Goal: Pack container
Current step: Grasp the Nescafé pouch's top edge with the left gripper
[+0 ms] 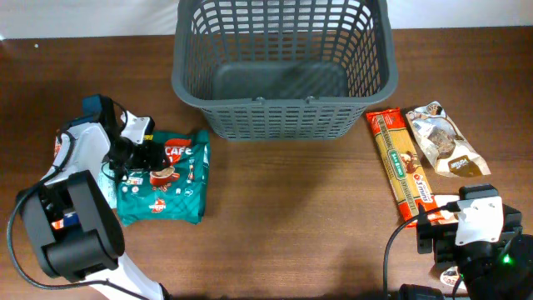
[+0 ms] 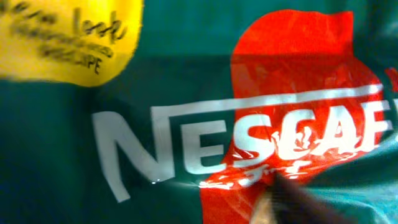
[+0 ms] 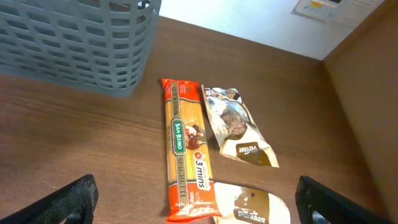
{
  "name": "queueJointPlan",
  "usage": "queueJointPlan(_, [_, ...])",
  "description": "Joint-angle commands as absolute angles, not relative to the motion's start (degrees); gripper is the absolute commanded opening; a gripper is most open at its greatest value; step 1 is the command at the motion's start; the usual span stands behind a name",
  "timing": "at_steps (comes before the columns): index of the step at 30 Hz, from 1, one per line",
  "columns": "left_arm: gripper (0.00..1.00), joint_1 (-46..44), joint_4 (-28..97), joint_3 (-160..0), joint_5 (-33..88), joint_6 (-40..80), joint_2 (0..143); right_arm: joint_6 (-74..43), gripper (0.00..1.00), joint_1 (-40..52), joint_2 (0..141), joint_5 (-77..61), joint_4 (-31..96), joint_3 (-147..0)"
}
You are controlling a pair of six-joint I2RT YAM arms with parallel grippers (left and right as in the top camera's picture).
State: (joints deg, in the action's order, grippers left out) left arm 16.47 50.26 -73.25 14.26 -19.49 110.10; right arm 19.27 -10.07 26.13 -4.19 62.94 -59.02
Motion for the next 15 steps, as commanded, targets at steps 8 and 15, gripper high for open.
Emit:
queueJointPlan(8, [0.02, 15.9, 50.0, -69.8, 12.9, -20.2, 113.6, 18.6, 0.99, -9.7, 25.9, -5.0, 62.8, -59.0])
queueJointPlan(15, [0.02, 15.9, 51.3, -72.9, 13.8, -20.1, 111.5, 18.6, 0.99, -9.7, 25.9, -5.0, 62.8, -59.0])
